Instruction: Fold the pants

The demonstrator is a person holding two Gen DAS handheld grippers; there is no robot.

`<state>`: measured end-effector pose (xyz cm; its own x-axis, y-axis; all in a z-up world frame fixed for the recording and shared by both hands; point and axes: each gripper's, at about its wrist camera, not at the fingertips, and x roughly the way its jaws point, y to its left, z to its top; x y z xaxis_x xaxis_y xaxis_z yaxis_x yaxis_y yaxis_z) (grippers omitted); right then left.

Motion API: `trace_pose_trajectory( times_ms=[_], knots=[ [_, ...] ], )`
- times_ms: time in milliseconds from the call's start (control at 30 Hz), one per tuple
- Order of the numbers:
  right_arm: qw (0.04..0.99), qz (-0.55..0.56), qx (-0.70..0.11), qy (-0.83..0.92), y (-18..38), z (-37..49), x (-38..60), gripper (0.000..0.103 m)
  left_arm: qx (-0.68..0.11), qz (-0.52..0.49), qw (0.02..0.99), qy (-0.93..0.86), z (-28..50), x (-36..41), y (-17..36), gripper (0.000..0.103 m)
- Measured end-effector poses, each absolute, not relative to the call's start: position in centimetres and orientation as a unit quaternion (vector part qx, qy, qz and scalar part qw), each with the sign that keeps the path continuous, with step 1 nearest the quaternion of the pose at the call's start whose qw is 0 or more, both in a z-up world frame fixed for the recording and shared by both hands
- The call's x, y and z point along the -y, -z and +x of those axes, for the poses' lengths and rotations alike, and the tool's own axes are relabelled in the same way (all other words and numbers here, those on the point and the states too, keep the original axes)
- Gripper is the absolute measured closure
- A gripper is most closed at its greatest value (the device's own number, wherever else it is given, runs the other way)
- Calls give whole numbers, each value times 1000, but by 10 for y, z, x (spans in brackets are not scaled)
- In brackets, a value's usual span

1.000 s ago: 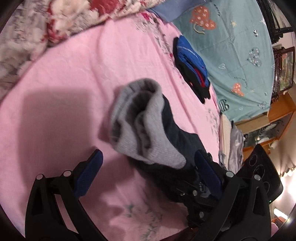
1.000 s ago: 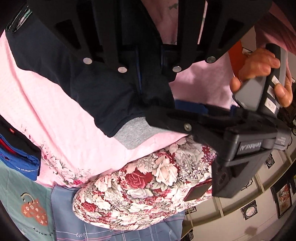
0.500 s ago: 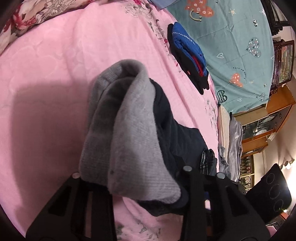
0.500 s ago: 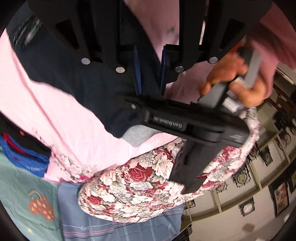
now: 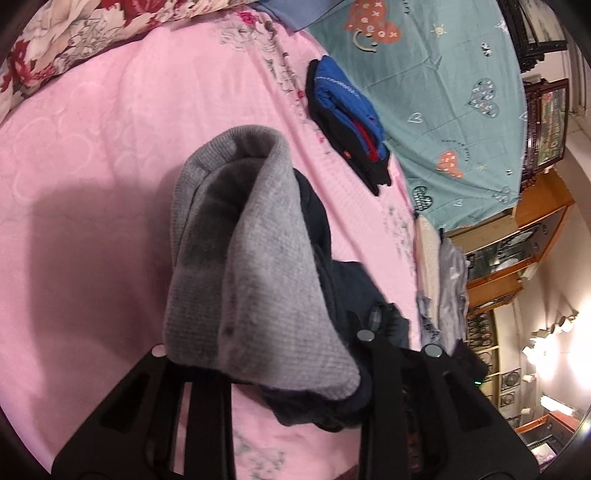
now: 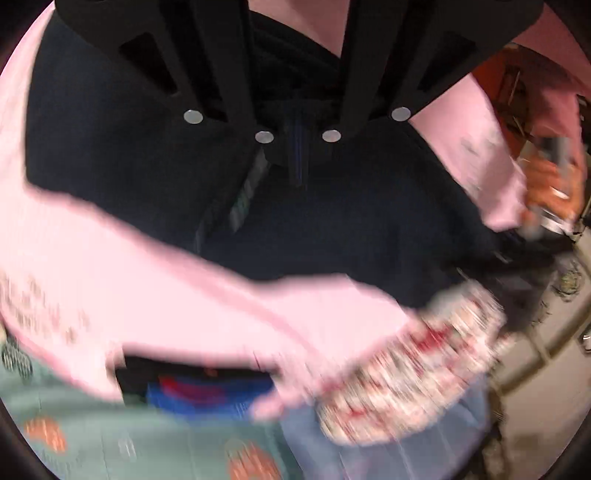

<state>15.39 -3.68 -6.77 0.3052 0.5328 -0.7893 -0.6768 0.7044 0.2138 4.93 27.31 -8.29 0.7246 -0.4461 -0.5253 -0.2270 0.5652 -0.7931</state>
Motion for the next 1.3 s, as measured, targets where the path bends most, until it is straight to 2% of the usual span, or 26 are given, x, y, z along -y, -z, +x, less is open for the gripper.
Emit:
trace_pose_trajectory(
  times_ms=[200, 400, 700, 967, 1000, 1033, 1067, 1133, 1200, 1300],
  knots=[
    [789, -11, -472, -393, 76, 167, 48, 103, -331, -490, 792, 153, 56, -249, 62, 78],
    [776, 23, -483, -405, 76, 172, 53, 103, -321, -492, 764, 268, 90, -185, 39, 78],
    [758, 75, -477, -439, 66, 161, 108, 103, -391, -450, 741, 310, 155, -68, 52, 78],
    [771, 77, -475, -416, 69, 154, 170, 102, -437, -368, 782, 249, 176, -17, 72, 75],
    [770, 81, -473, -420, 69, 153, 177, 99, -437, -352, 791, 244, 173, -15, 72, 69],
    [769, 85, -471, -425, 68, 151, 183, 87, -433, -339, 799, 243, 172, -11, 67, 56],
    [769, 87, -468, -427, 67, 150, 186, 73, -429, -327, 805, 246, 170, -7, 63, 49],
    [777, 81, -455, -427, 62, 147, 196, 66, -412, -306, 817, 263, 165, -2, 51, 20],
    [785, 69, -445, -425, 59, 143, 201, 62, -384, -287, 836, 267, 153, -8, 33, 13],
    [797, 57, -432, -418, 56, 140, 207, 56, -352, -279, 858, 250, 140, -29, 22, 9]
  ],
)
